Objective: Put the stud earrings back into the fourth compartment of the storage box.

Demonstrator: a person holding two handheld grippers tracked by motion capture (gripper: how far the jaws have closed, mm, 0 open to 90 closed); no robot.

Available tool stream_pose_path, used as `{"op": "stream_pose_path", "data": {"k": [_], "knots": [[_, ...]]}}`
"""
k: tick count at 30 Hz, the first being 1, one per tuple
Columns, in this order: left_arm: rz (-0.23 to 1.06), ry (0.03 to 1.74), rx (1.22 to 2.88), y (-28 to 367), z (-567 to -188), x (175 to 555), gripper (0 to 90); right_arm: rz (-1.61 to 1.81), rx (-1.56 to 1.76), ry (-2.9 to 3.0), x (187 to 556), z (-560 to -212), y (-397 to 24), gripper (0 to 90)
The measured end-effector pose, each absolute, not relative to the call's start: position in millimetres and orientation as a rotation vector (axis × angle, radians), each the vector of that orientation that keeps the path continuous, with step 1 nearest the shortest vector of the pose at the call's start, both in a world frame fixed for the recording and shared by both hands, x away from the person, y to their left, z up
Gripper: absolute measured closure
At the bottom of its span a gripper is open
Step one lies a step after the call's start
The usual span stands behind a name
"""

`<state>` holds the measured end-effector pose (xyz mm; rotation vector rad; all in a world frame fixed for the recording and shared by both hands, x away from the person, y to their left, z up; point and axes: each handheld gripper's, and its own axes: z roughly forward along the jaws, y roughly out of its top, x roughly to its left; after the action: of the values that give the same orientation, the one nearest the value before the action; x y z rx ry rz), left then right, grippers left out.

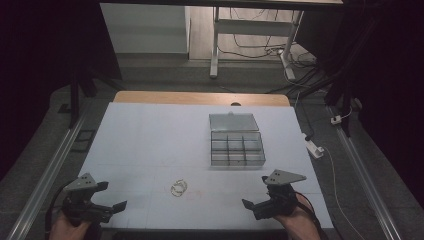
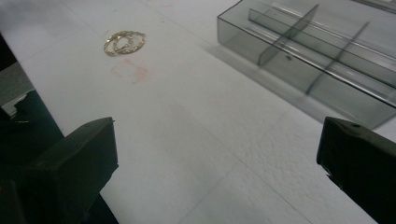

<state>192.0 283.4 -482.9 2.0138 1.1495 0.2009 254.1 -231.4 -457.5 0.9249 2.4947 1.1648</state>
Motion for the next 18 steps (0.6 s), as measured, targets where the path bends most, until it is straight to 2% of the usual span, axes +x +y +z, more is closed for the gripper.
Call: {"op": "stream_pose_path", "data": {"k": [18], "knots": [[0.198, 1.146, 2.016, 283.3, -482.9, 192.1, 0.0, 1.173, 0.856, 2.579, 273.9, -460.7, -185.3, 0.0]]}}
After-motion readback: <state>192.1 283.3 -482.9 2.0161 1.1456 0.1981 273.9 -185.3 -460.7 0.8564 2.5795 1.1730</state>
